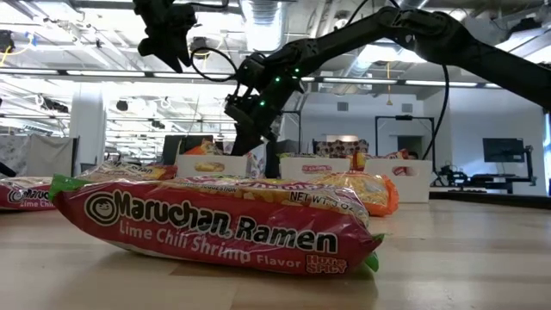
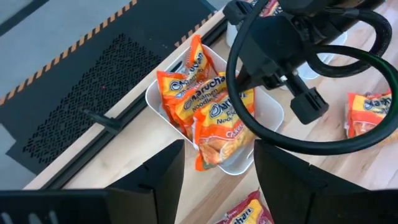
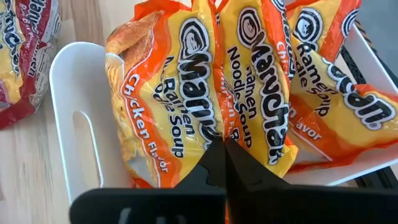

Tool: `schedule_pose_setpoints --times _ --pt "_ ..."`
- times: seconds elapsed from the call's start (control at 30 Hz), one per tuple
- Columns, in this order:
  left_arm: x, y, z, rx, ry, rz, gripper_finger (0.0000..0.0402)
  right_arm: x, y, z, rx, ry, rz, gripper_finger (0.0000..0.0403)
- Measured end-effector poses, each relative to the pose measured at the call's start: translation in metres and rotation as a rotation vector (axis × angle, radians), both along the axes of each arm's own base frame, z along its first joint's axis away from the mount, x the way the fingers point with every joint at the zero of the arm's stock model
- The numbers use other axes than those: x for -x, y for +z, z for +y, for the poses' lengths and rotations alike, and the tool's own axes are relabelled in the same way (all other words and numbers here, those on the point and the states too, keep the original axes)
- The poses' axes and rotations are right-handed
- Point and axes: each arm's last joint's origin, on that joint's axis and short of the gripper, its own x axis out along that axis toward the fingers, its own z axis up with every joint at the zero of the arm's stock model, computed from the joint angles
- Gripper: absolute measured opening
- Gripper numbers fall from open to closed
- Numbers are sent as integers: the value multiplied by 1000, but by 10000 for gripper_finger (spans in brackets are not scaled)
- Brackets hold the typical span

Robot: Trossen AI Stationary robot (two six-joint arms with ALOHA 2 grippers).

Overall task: Sort Maruchan noodles
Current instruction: Adjust the orange noodle pack

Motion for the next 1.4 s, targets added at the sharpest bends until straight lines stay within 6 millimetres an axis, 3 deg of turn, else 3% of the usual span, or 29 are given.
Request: schedule_pose_setpoints --times 0.33,0.8,0.97,1.1,1.4 --pt "0 0 0 -3 -6 4 178 0 23 0 37 -9 -18 4" --pt "-1 -1 1 -5 -20 12 178 10 51 4 236 58 44 2" --pt "-1 -1 1 -4 -20 12 178 11 55 5 194 126 7 4" --pt "-1 -1 1 -3 -19 13 178 13 54 3 161 126 -1 41" --pt "0 -3 -1 19 -12 26 178 12 54 4 178 251 -20 174"
